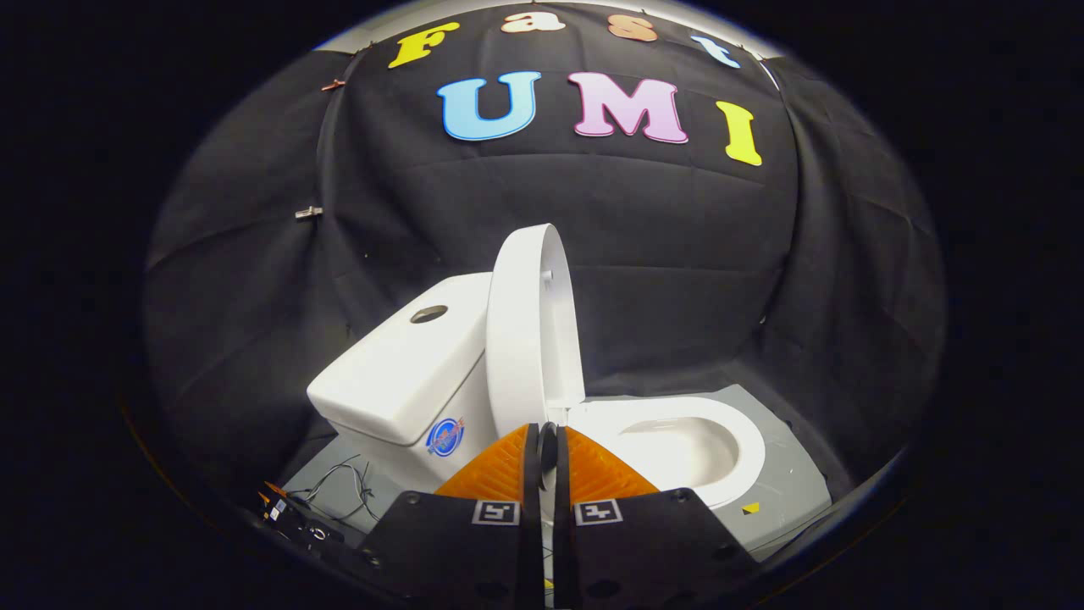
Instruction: Open the toilet lid.
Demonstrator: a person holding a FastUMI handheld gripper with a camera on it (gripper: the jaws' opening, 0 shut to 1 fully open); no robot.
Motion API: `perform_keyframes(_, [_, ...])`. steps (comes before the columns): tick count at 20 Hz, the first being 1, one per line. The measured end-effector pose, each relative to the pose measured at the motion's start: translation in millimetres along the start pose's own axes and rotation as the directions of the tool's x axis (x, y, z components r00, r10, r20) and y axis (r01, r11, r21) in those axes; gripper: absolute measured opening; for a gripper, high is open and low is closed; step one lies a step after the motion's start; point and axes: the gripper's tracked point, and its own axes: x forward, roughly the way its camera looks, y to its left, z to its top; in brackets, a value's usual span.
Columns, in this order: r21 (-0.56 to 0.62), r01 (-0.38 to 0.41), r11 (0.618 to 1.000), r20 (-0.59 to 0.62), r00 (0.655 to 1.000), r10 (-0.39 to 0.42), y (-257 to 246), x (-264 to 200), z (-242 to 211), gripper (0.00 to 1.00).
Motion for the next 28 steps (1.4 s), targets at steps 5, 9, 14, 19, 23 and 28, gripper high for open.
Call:
perform_keyframes(5, [-0.075, -0.022, 0.997, -0.004, 1.0, 0.022, 31, 5, -4, 0.09])
perform_keyframes(9, [-0.156, 0.011, 0.988, 0.012, 1.0, -0.009, 41, 5, -5, 0.09])
perform_keyframes(14, [-0.172, 0.03, 0.985, 0.024, 0.999, -0.026, 38, 7, -6, 0.1])
perform_keyframes(19, [-0.19, -0.028, 0.981, -0.017, 1.0, 0.026, 44, 8, -15, 0.65])
perform_keyframes(23, [-0.158, -0.019, 0.987, 0.011, 1.0, 0.02, 34, 1, -6, 0.99])
perform_keyframes(28, [-0.135, -0.031, 0.99, 0.064, 0.997, 0.04, 25, -19, 27, 0.99])
